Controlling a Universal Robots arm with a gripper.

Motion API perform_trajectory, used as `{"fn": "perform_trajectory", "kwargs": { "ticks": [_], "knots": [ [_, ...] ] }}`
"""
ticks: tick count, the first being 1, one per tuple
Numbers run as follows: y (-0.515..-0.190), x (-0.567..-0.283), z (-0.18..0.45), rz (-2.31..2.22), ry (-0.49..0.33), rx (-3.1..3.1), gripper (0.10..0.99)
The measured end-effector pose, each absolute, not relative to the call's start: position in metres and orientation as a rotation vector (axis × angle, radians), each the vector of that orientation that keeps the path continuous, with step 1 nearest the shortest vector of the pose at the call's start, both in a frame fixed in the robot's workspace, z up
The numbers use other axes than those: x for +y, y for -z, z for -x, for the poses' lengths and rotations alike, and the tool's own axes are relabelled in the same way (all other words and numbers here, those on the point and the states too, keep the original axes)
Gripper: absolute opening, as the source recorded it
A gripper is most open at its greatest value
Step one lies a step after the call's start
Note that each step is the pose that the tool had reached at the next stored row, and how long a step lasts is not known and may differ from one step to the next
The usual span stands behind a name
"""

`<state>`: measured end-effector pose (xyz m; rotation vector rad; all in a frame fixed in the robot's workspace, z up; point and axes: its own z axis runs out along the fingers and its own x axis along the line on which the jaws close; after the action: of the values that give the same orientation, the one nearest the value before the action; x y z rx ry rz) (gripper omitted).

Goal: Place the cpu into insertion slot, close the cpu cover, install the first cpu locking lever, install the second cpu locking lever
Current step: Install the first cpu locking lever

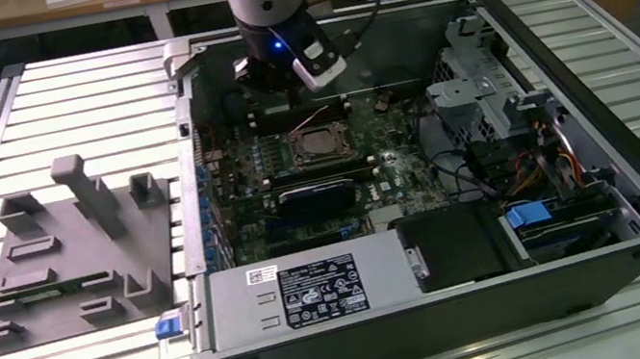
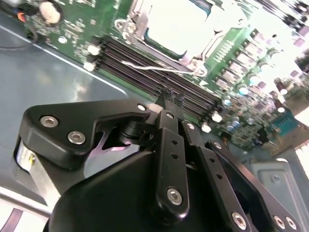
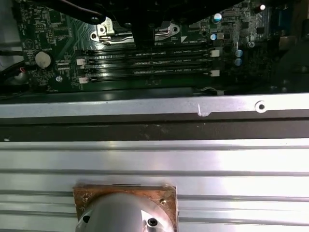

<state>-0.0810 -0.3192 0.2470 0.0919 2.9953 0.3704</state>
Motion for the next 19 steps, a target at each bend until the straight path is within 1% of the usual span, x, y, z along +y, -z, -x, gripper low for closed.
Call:
{"fn": "perform_trajectory", "kwargs": {
  "ticks": [19],
  "knots": [
    [-0.233, -0.321, 0.074, -0.136, -0.364, 2.956, 0.102]
  ]
}}
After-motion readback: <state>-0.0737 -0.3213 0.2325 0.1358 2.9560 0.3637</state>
